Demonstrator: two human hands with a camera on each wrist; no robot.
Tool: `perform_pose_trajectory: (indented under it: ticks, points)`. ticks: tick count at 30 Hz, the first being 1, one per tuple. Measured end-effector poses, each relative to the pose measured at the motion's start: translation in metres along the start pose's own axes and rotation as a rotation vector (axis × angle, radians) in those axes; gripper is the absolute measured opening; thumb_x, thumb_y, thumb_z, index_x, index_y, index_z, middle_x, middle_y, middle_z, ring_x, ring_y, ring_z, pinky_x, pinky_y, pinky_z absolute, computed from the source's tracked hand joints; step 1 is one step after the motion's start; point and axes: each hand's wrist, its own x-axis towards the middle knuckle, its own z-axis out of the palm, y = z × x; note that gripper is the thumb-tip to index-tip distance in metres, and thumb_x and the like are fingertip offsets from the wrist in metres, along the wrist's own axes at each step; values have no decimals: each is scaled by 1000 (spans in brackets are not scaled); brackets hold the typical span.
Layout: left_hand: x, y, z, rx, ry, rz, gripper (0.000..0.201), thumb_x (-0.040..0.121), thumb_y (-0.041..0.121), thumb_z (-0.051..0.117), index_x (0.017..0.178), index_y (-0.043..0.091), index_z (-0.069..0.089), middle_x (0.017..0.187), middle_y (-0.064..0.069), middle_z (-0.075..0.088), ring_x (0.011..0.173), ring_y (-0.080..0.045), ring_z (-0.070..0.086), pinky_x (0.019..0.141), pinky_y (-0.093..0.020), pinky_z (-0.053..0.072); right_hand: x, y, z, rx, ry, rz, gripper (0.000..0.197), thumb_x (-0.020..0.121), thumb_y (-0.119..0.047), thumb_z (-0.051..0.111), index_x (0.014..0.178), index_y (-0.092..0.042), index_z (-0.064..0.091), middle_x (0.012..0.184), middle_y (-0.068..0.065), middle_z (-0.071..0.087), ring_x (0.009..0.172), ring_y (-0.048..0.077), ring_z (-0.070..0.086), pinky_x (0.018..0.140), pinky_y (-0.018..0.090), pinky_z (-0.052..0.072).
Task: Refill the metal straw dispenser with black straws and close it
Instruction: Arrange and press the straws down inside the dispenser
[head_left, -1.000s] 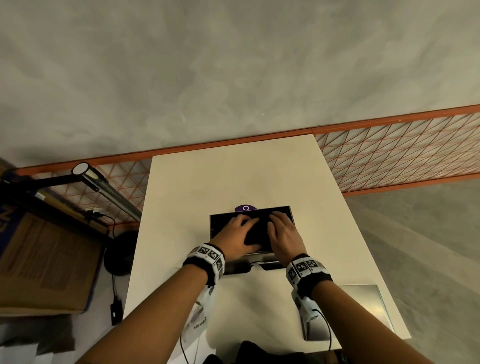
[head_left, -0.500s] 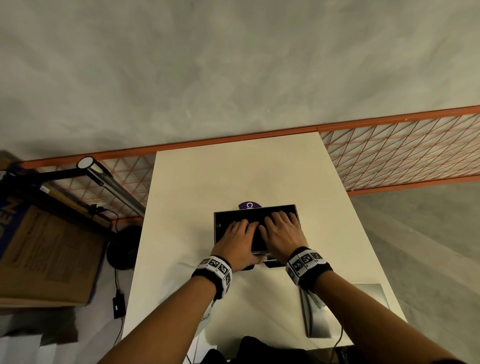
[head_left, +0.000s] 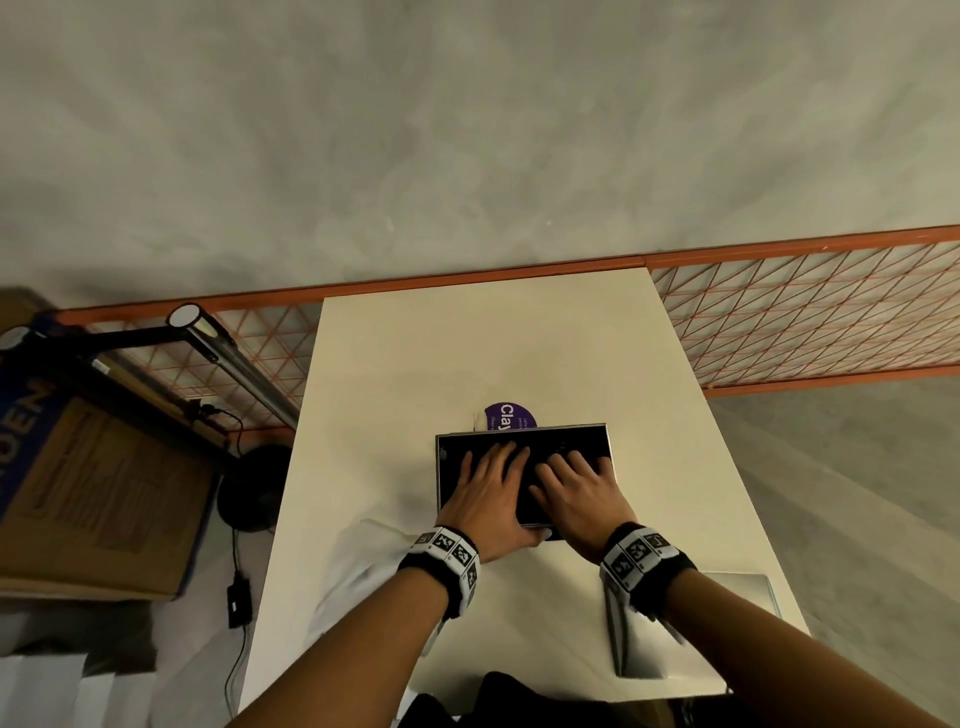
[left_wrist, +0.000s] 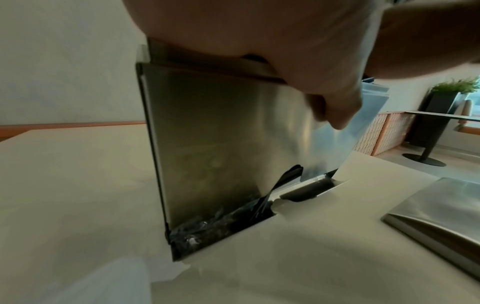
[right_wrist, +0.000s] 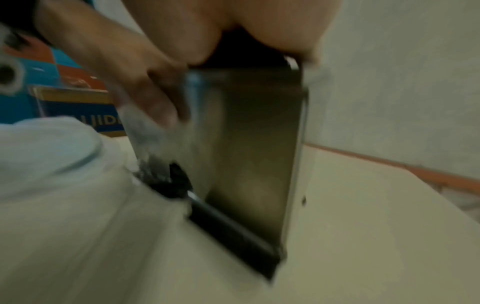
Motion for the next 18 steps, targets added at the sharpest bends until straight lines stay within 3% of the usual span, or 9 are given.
perform_pose_trajectory:
  ticks: [2, 5, 8, 11, 13, 15, 18]
  points:
    - [0, 1, -4, -20, -1, -5, 114, 70, 76, 63, 160, 22, 20, 157, 1, 32, 149, -22, 28, 127, -53, 13, 4, -9, -14, -53, -49, 2, 23, 92, -34, 47, 105, -16, 55, 95, 4, 57, 85, 30, 53, 76, 49, 38]
    - [-1, 4, -9, 3, 10, 15, 98, 70, 68, 69, 149, 21, 35, 139, 1, 45, 132, -24, 44, 125, -48, 22, 15, -19, -32, -58, -102, 34, 21, 76, -28, 65, 90, -14, 60, 90, 7, 56, 83, 30, 55, 81, 52, 40]
    - [-3, 6, -11, -14, 17, 5, 84, 71, 68, 67, 138, 21, 45, 131, 1, 48, 123, -22, 46, 116, -42, 34, 26, -18, -28, -20, -113, 27, 15, 87, -27, 53, 89, -15, 62, 94, 7, 58, 87, 30, 56, 83, 48, 43]
    - [-5, 9, -10, 2, 52, 8, 76, 72, 71, 65, 126, 20, 50, 126, 0, 49, 119, -23, 47, 104, -40, 43, 27, -7, -14, -36, -173, 33, 38, 96, -33, 27, 96, -17, 61, 102, 7, 59, 96, 33, 53, 86, 50, 39]
    - [-6, 9, -6, 14, 98, 32, 75, 71, 71, 65, 123, 19, 52, 124, -1, 49, 116, -24, 48, 101, -41, 45, 22, -5, -5, -39, -193, 36, 43, 95, -36, 21, 100, -19, 60, 103, 7, 60, 96, 33, 54, 83, 50, 39]
    - [-8, 7, 0, 8, 148, 68, 85, 68, 73, 67, 131, 18, 50, 130, -2, 46, 122, -24, 47, 109, -44, 42, 15, -7, 2, -31, -166, 37, 38, 97, -37, 24, 102, -22, 58, 101, 4, 61, 93, 31, 55, 77, 46, 40]
    - [-4, 7, 1, -9, 140, 89, 118, 65, 77, 68, 156, 13, 30, 155, -5, 32, 147, -24, 30, 126, -53, 19, 7, -8, 4, 4, -105, 72, 39, 101, -41, 25, 105, -20, 58, 98, 3, 60, 88, 29, 54, 73, 44, 38]
